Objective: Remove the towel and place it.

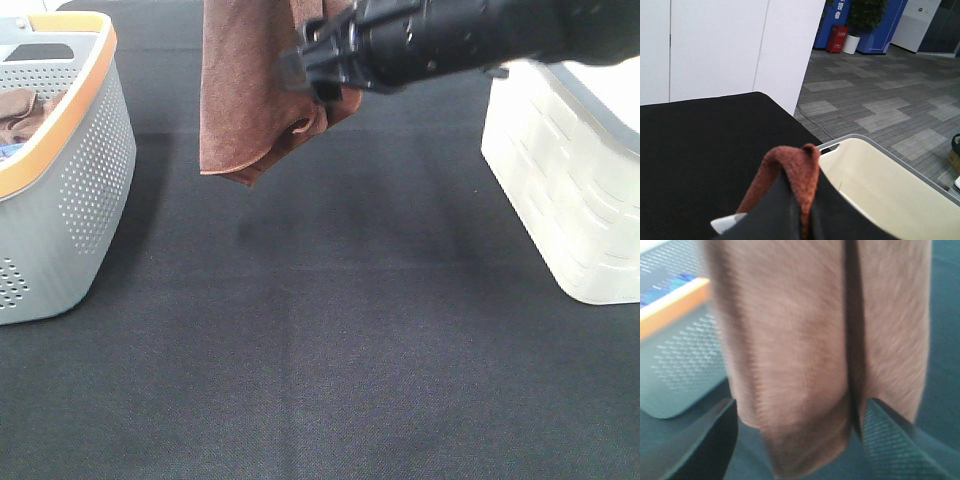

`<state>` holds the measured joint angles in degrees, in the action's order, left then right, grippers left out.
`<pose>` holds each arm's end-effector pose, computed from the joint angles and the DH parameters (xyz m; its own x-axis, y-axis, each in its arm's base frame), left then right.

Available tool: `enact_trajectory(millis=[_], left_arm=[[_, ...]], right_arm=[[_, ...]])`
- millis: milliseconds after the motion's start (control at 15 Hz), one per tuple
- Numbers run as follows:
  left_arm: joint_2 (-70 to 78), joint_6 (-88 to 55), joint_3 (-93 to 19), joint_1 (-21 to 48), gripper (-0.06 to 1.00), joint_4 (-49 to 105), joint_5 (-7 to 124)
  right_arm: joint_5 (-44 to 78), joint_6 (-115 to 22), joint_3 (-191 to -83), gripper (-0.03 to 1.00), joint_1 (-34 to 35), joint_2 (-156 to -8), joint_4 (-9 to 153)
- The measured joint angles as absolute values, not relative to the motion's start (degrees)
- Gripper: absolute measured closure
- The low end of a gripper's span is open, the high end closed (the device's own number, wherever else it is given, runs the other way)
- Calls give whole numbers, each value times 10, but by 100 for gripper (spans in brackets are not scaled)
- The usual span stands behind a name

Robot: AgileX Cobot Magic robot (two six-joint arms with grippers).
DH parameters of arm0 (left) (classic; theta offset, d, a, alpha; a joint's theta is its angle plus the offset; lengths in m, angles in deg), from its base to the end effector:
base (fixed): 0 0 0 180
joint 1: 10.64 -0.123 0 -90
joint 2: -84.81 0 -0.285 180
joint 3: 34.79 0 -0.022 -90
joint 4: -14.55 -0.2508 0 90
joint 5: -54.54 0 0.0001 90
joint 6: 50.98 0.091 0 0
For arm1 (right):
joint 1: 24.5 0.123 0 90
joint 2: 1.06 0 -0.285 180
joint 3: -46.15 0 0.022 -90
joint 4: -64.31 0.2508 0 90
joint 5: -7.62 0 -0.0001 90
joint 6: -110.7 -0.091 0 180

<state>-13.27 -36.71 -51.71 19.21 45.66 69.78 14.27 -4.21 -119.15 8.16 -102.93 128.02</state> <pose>0.3185 -0.1971 0.4586 -0.2301 -0.1817 -0.9561 0.5693 0.7717 -0.2836 0.3076 0.2085 0.2648 -0.3983 -0.2870 -0.8712 -0.6237 0.7812 0.0279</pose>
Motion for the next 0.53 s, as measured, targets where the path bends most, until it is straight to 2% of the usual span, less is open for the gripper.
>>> enact_trajectory(millis=[133, 267, 333, 533], left_arm=[[-133, -367, -517, 193, 94, 457, 698], [-133, -367, -517, 193, 94, 457, 698], [-133, -367, -517, 193, 94, 457, 698], [-133, -367, -517, 193, 94, 457, 698]], right_arm=[[142, -42, -1191, 31, 82, -1038, 1280], [141, -42, -1191, 43, 82, -1047, 1281], [140, -42, -1191, 61, 82, -1047, 1281], [136, -42, -1191, 96, 82, -1048, 1281]])
